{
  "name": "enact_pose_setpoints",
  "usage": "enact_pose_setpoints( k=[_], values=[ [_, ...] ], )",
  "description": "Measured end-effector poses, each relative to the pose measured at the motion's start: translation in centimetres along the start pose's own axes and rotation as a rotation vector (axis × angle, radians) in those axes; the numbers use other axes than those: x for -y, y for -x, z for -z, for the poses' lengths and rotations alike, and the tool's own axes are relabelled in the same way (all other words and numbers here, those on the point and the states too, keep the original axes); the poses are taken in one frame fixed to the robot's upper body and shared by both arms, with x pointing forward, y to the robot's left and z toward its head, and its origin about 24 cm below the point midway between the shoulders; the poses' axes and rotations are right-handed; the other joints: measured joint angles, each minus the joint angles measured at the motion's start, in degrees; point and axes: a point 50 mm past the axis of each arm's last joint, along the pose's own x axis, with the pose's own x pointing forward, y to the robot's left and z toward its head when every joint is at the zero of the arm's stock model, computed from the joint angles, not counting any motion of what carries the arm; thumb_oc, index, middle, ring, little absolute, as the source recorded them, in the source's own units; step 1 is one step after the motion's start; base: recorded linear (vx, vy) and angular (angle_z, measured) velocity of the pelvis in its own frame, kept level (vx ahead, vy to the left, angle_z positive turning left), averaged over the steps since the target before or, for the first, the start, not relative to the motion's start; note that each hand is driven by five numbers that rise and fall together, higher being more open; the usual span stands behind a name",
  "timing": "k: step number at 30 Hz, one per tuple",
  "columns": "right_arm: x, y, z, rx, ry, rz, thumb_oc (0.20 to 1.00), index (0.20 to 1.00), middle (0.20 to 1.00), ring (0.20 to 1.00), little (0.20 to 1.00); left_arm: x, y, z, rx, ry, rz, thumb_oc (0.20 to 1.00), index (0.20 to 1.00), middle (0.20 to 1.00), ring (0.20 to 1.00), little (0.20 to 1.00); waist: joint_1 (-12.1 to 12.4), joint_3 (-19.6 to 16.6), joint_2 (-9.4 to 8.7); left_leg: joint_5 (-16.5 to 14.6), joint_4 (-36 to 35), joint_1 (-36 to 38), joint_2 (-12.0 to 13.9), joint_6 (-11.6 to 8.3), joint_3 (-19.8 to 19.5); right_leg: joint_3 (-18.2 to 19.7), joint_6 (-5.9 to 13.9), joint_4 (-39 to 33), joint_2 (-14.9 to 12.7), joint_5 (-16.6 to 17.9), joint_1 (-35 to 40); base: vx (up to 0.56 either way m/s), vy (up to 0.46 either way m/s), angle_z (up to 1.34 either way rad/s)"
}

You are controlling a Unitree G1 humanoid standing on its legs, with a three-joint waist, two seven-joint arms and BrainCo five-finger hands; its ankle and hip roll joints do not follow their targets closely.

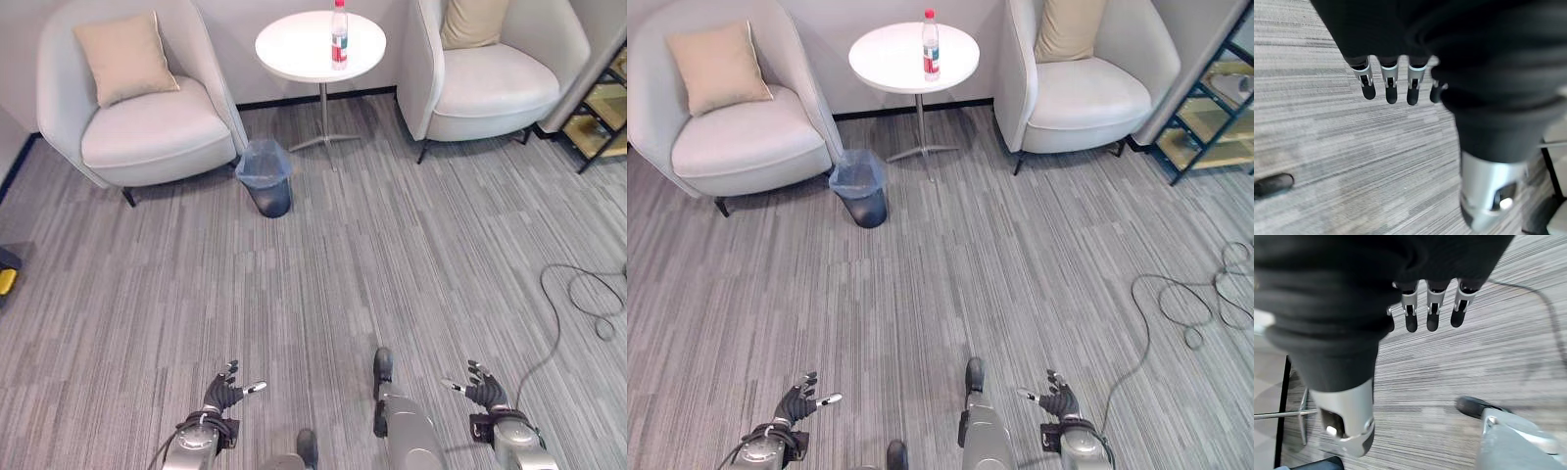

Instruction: Gather garbage on tea table into small bin, then transfer packed bag to large trash can.

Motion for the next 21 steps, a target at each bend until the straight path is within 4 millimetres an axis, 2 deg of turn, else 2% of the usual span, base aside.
enact_pose_setpoints(
  k=[1,2,3,4,5,6,7,8,9,10,11,12,13,14,15,16,17,18,19,20,21],
  values=[
    [0.0,-0.2,-0.4,0.01,0.001,0.001,1.0,1.0,1.0,1.0,1.0,0.1,0.1,0.2,-0.004,0.002,0.002,1.0,1.0,1.0,1.0,1.0,-0.02,-0.14,0.24,0.31,1.88,-0.13,0.63,-0.18,-0.41,-0.19,-0.8,-0.25,0.77,-0.78,1.02,0.32,-0.385,0.1],
    [0.0,-0.4,-1.1,0.031,-0.01,0.003,1.0,1.0,1.0,1.0,1.0,0.2,0.0,0.1,-0.003,-0.002,0.008,1.0,1.0,1.0,1.0,1.0,-0.2,-0.19,-0.05,1.17,11.37,-4.12,1.1,-1.45,-1.26,-0.76,-2.48,-1.47,1.18,-1.8,3.13,0.22,-0.282,0.21],
    [0.4,-0.5,-1.6,0.054,-0.011,0.014,1.0,1.0,1.0,1.0,1.0,0.7,-0.3,-0.9,0.031,-0.017,0.032,1.0,1.0,1.0,1.0,1.0,0.5,-0.32,-1.72,6.5,33.45,-16.29,1.05,-5.58,-1.24,-0.61,-4.04,-3.57,1.1,-2.43,5.29,0.34,-0.323,0.02],
    [0.6,-0.5,-2.0,0.072,0.006,0.011,1.0,1.0,1.0,1.0,1.0,1.0,-0.2,-0.7,0.027,-0.012,0.037,1.0,1.0,1.0,1.0,1.0,1.73,-0.25,-1.83,7.28,40.29,-19.39,1.14,-6.23,-2.8,0.19,-5.73,-3.86,1.61,-3.07,6.4,0.23,-0.198,-0.24],
    [0.6,-0.7,-2.5,0.09,0.007,0.011,1.0,1.0,1.0,1.0,1.0,1.0,-0.2,-0.4,0.01,-0.013,0.038,1.0,1.0,1.0,1.0,1.0,2.25,-0.08,-2.1,6.79,45.3,-22.75,1.39,-5.91,-2.68,0.69,-8.02,-4.4,2.62,-4.09,8.42,0.29,-0.184,-0.19],
    [0.7,-0.6,-2.0,0.076,0.008,0.019,1.0,1.0,1.0,1.0,1.0,1.0,-0.4,-0.6,0.014,-0.021,0.039,1.0,1.0,1.0,1.0,1.0,1.96,0.05,-2.9,5.06,47.26,-25.92,0.96,-4.68,-1.56,0.43,-7.0,-5.05,2.81,-3.37,9.76,0.25,-0.083,-0.07],
    [0.7,-0.6,-1.7,0.056,0.015,0.019,1.0,1.0,1.0,1.0,1.0,1.1,-0.7,-1.3,0.03,-0.035,0.046,1.0,1.0,1.0,1.0,1.0,2.86,0.06,-3.67,3.78,44.17,-27.73,0.0,-2.96,0.03,0.82,-6.63,-5.89,2.7,-3.77,11.2,0.4,-0.099,-0.01],
    [0.5,-0.7,-1.9,0.059,0.016,0.015,1.0,1.0,1.0,1.0,1.0,1.0,-0.7,-1.6,0.044,-0.034,0.046,1.0,1.0,1.0,1.0,1.0,2.83,0.39,-4.69,3.69,39.87,-29.03,-1.05,-2.99,1.16,0.67,-6.43,-7.1,3.02,-4.18,12.58,0.4,-0.05,-0.1],
    [0.3,-0.7,-1.8,0.057,0.017,0.01,1.0,1.0,1.0,1.0,1.0,1.0,-0.8,-1.9,0.054,-0.037,0.048,1.0,1.0,1.0,1.0,1.0,2.67,0.48,-4.95,3.69,32.53,-29.8,-1.87,-2.82,2.78,0.81,-5.21,-9.51,3.55,-5.22,14.87,0.37,-0.019,0.01],
    [0.1,-0.7,-1.7,0.053,0.013,0.004,1.0,1.0,1.0,1.0,1.0,1.0,-0.9,-2.2,0.064,-0.038,0.047,1.0,1.0,1.0,1.0,1.0,2.78,0.48,-5.37,4.35,20.75,-29.36,-2.73,-2.32,6.04,0.6,-4.77,-11.63,4.06,-5.18,17.07,0.5,0.001,-0.01],
    [0.0,-0.7,-1.7,0.053,0.017,0.0,1.0,1.0,1.0,1.0,1.0,1.1,-0.9,-2.3,0.068,-0.038,0.049,1.0,1.0,1.0,1.0,1.0,2.84,0.86,-5.96,5.62,12.29,-28.75,-3.62,-1.99,6.97,0.66,-4.63,-12.36,4.88,-4.97,18.48,0.53,0.009,-0.14],
    [-0.2,-0.7,-1.6,0.048,0.023,-0.007,1.0,1.0,1.0,1.0,1.0,1.0,-0.9,-2.2,0.065,-0.039,0.048,1.0,1.0,1.0,1.0,1.0,3.03,0.83,-5.76,6.69,6.26,-28.66,-4.07,-1.95,7.24,0.9,-4.12,-13.14,5.92,-5.76,19.96,0.42,0.007,-0.13],
    [-0.4,-0.6,-1.2,0.035,0.024,-0.011,1.0,1.0,1.0,1.0,1.0,0.9,-0.7,-1.9,0.055,-0.039,0.046,1.0,1.0,1.0,1.0,1.0,3.31,0.38,-4.99,7.83,0.08,-28.56,-4.39,-1.85,7.22,0.97,-1.25,-13.3,7.48,-8.54,21.81,0.35,0.023,-0.06],
    [-0.4,-0.4,-0.6,0.013,0.024,-0.01,1.0,1.0,1.0,1.0,1.0,0.8,-0.8,-1.8,0.051,-0.038,0.041,1.0,1.0,1.0,1.0,1.0,3.36,0.3,-5.12,8.31,-2.92,-28.58,-4.93,-1.53,7.14,0.82,-2.06,-13.12,8.72,-7.9,23.01,0.31,0.041,-0.13],
    [-0.6,-0.4,-0.3,0.0,0.023,-0.012,1.0,1.0,1.0,1.0,1.0,0.6,-0.7,-1.6,0.045,-0.041,0.037,1.0,1.0,1.0,1.0,1.0,4.2,0.37,-5.49,9.63,-2.87,-29.36,-5.37,-0.64,7.19,0.14,-3.0,-12.7,9.52,-7.3,24.38,0.63,0.1,-0.3],
    [-0.7,-0.4,-0.2,-0.006,0.018,-0.012,1.0,1.0,1.0,1.0,1.0,0.3,-0.5,-1.0,0.027,-0.043,0.031,1.0,1.0,1.0,1.0,1.0,4.83,-0.01,-6.07,10.29,-1.83,-30.54,-6.17,-0.28,7.46,0.56,-2.56,-12.71,10.02,-7.6,25.57,0.44,0.081,-0.52],
    [-0.9,-0.4,-0.2,-0.009,0.014,-0.015,1.0,1.0,1.0,1.0,1.0,0.0,-0.2,-0.4,0.006,-0.032,0.017,1.0,1.0,1.0,1.0,1.0,5.76,-0.21,-6.78,10.32,-1.67,-31.04,-7.35,-0.06,7.74,2.1,-0.32,-12.85,10.12,-9.55,27.35,0.51,0.104,-0.48],
    [-1.0,-0.4,-0.1,-0.012,0.012,-0.014,1.0,1.0,1.0,1.0,1.0,-0.2,-0.1,0.0,-0.007,-0.031,0.009,1.0,1.0,1.0,1.0,1.0,5.71,-0.12,-7.35,10.66,-0.65,-31.67,-8.48,1.03,8.11,3.54,0.27,-12.78,10.12,-10.16,28.78,0.4,0.092,-0.39],
    [-1.0,-0.3,0.3,-0.023,0.014,-0.011,1.0,1.0,1.0,1.0,1.0,-0.3,0.0,0.3,-0.022,-0.031,0.007,1.0,1.0,1.0,1.0,1.0,5.6,-0.03,-7.48,11.21,-0.28,-31.59,-9.55,3.38,8.9,4.22,0.25,-11.34,10.18,-10.15,29.55,0.58,0.14,-0.24],
    [-1.0,-0.3,0.3,-0.028,0.014,-0.011,1.0,1.0,1.0,1.0,1.0,-0.3,0.2,0.6,-0.028,-0.031,0.006,1.0,1.0,1.0,1.0,1.0,5.78,-0.08,-7.48,11.13,0.94,-31.6,-10.53,4.27,9.27,4.75,0.26,-10.04,10.41,-10.14,30.28,0.59,0.153,-0.25],
    [-0.9,-0.2,0.6,-0.036,0.015,-0.01,1.0,1.0,1.0,1.0,1.0,-0.4,0.3,0.8,-0.035,-0.028,0.002,1.0,1.0,1.0,1.0,1.0,5.89,-0.09,-7.5,10.06,3.57,-30.9,-11.24,6.12,11.36,6.33,0.26,-8.56,10.83,-10.15,31.44,0.52,0.175,-0.2]
  ],
)
